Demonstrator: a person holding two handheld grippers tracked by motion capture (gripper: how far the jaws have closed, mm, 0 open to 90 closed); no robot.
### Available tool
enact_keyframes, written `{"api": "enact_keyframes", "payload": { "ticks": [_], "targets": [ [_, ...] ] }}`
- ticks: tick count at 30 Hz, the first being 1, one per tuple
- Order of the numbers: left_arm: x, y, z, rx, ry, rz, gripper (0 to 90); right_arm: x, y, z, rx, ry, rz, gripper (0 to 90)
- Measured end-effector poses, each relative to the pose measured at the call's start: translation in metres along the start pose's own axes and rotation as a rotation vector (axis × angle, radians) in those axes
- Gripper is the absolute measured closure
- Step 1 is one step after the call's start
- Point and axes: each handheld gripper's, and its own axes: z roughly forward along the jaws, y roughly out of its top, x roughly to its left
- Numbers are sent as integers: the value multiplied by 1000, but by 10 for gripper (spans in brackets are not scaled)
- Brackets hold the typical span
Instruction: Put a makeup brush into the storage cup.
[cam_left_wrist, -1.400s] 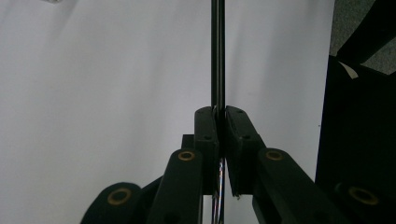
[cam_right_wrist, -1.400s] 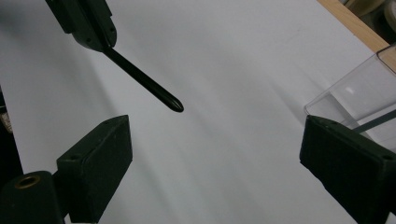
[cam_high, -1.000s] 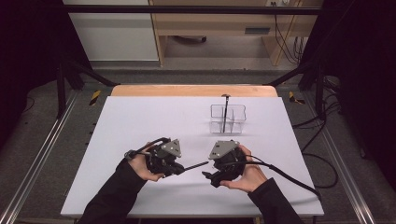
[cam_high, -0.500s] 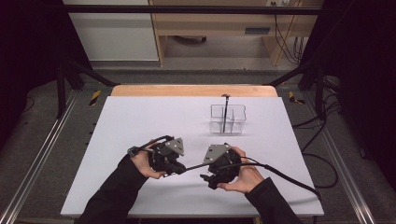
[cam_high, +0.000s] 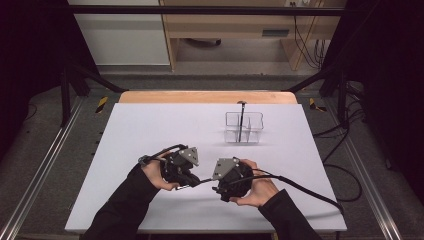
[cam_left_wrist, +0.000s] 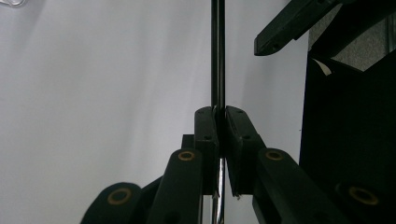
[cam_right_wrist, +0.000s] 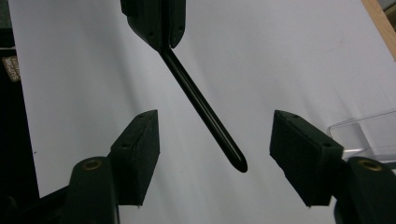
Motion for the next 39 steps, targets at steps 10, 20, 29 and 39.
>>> {"api": "enact_keyframes", "payload": {
  "ticks": [10,20,29,39],
  "targets": [
    [-1,2,1,0,-14,-2,833,3,3,3,7,-19,-54,463],
    [-2,5,2,1,-22,1,833,9,4,9,30,-20,-108,582],
    [-4,7,5,8,-38,19,833,12,4,13,42,-5,-142,661],
    [-5,7,4,-2,-46,19,833,11,3,12,25,10,-169,738]
  ]
}}
